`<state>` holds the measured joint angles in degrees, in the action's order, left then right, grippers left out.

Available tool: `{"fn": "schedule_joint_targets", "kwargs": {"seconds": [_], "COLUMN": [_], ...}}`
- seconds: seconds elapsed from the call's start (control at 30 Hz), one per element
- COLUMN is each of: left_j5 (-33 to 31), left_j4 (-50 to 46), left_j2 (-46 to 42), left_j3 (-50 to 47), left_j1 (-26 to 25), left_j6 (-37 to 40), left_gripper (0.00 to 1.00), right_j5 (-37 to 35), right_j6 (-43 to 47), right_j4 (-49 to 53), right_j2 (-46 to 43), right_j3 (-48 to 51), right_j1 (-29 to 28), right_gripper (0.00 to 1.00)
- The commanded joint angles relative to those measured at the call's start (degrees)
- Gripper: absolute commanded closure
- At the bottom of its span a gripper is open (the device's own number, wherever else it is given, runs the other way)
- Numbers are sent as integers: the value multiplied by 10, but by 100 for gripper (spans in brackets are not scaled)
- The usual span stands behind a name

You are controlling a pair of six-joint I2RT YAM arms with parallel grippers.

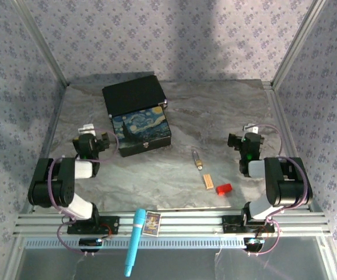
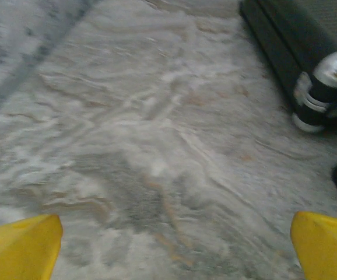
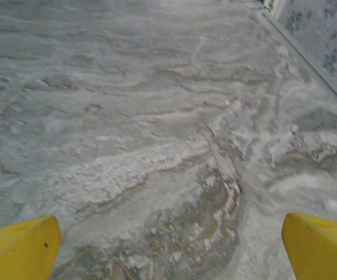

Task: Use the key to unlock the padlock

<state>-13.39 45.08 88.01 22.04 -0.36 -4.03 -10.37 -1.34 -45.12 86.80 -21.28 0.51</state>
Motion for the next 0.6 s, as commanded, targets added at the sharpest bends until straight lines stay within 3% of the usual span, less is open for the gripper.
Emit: {"fn": "schedule_joint_targets", "kwargs": {"seconds": [0.0,0.03,0.57], "left_j5": [61,62,61], "left_j4": [46,8,22], "left_j2": [7,-4,0], "left_j3": [8,17,14], "left_j1": [5,5,4], "left_j6": [18,16,19], "left_gripper": [0,0,0], "right_j5": [30,29,52], "right_j6": [19,20,27], "right_j4": [-10,-19,-4], "right_j2": [3,3,3], "right_j3": [-11,-9,-16], "right_j1": [5,4,7], "right_gripper": [1,1,1]}}
